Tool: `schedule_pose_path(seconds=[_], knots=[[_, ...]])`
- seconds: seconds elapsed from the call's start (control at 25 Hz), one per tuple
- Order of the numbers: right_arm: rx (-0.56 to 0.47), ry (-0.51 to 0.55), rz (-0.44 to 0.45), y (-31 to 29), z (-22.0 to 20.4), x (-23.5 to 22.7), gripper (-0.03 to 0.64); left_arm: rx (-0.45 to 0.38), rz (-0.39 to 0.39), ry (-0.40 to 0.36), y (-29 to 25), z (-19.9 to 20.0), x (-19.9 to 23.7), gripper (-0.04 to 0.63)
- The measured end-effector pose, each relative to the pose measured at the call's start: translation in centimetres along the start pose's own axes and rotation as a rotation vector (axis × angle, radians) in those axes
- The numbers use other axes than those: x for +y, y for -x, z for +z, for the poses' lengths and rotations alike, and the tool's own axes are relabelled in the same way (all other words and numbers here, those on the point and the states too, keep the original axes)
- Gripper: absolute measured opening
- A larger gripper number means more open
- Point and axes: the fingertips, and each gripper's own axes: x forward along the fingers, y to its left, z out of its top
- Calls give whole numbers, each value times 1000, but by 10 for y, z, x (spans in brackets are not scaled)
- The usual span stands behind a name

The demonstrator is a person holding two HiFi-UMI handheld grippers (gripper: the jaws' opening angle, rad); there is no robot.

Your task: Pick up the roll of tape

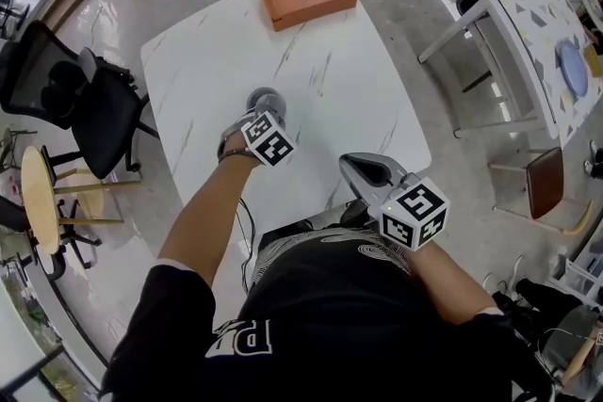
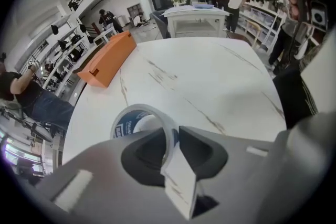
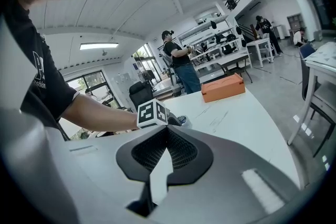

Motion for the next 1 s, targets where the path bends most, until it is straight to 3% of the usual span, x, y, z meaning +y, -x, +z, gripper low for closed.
schedule_pose_path(seconds=[0.44,1.0], knots=[[-2,41,41,-6,8,8,-5,-121,66,110,58,15,20,135],[14,87,90,-21,16,22,-5,-312,79,390,137,-1,11,135]])
